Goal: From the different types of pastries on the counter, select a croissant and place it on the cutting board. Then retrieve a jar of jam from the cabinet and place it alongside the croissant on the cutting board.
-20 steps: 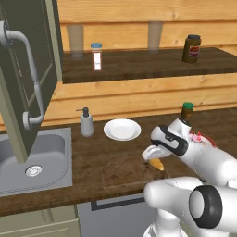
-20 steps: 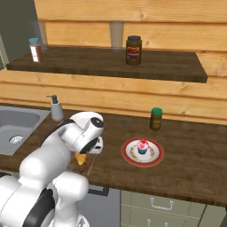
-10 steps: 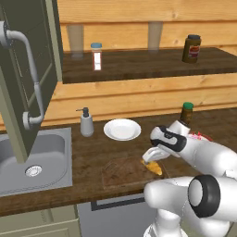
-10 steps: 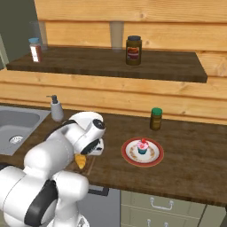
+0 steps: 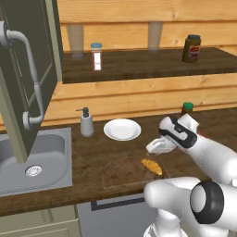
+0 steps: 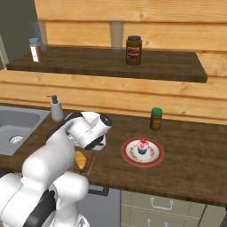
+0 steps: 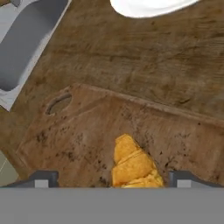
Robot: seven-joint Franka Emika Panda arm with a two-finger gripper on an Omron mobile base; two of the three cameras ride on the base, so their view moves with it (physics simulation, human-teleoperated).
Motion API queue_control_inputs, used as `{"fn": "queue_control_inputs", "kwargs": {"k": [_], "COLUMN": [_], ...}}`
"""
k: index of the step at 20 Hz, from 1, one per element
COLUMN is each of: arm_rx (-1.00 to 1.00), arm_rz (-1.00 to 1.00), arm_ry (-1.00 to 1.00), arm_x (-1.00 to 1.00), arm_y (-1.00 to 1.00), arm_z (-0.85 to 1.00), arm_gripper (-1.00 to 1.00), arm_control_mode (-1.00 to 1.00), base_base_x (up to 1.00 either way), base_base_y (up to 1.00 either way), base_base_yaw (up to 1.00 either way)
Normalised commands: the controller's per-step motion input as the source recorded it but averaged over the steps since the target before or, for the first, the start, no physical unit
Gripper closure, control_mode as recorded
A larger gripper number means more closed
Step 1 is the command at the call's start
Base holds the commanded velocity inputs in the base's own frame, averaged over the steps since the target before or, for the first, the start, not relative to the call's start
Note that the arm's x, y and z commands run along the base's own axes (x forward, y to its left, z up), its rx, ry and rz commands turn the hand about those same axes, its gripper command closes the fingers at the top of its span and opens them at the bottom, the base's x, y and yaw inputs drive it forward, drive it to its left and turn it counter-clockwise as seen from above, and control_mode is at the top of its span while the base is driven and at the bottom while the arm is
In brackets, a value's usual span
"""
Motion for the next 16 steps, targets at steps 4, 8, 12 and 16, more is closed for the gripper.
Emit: {"fn": "queue_control_inputs", "kwargs": {"k": [4,8,12,16], "arm_rx": [0.23,0.14,0.15,0.01], "arm_rz": [-0.08,-0.14,-0.18,-0.44], "arm_ry": [-0.03,-0.15,-0.34,-0.51], "arm_x": [-0.03,-0.38,-0.84,-0.67], "arm_y": [0.00,0.00,0.45,0.50], "arm_z": [1.00,1.00,1.00,0.96], "arm_gripper": [-1.00,-1.00,-1.00,-1.00], "arm_control_mode": [-1.00,-1.00,-1.00,-1.00], "base_base_x": [0.00,0.00,0.00,0.00], "base_base_y": [0.00,0.00,0.00,0.00], "base_base_yaw": [0.00,0.00,0.00,0.00]}}
